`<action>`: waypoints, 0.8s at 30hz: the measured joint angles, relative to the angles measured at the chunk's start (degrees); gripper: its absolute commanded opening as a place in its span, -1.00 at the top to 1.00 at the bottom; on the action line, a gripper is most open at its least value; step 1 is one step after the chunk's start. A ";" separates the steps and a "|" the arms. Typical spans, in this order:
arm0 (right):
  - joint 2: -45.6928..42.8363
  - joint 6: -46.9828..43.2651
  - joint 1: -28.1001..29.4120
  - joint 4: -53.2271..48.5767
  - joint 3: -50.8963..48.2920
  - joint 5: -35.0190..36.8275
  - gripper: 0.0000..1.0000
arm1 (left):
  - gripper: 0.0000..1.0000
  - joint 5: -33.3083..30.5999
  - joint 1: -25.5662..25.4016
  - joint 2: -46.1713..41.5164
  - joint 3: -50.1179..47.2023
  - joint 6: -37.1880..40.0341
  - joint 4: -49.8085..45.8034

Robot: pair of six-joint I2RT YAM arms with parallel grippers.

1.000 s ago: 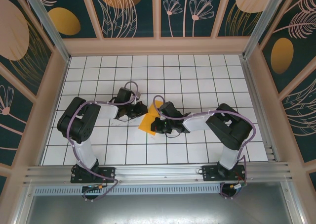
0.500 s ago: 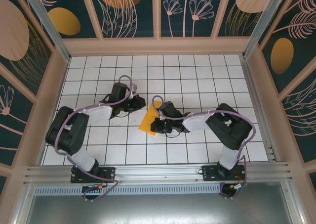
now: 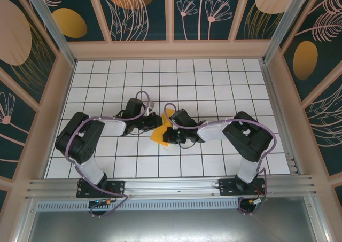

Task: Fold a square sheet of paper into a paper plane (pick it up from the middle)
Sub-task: Fold the triangle a second time at the center of the table.

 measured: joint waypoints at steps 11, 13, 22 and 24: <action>-0.04 0.00 0.02 -4.57 2.58 0.09 1.00 | 0.85 -0.83 0.15 4.42 0.24 0.07 0.48; -0.04 0.02 0.02 -5.55 3.41 0.09 1.00 | 0.85 -0.90 0.15 4.42 0.24 0.20 0.48; 1.20 0.24 0.07 -5.40 5.49 -0.81 1.00 | 0.85 -1.22 0.04 4.42 0.35 0.22 0.42; 1.51 0.52 0.17 -4.35 3.58 -1.27 1.00 | 0.86 -1.33 0.04 4.42 0.35 0.22 0.39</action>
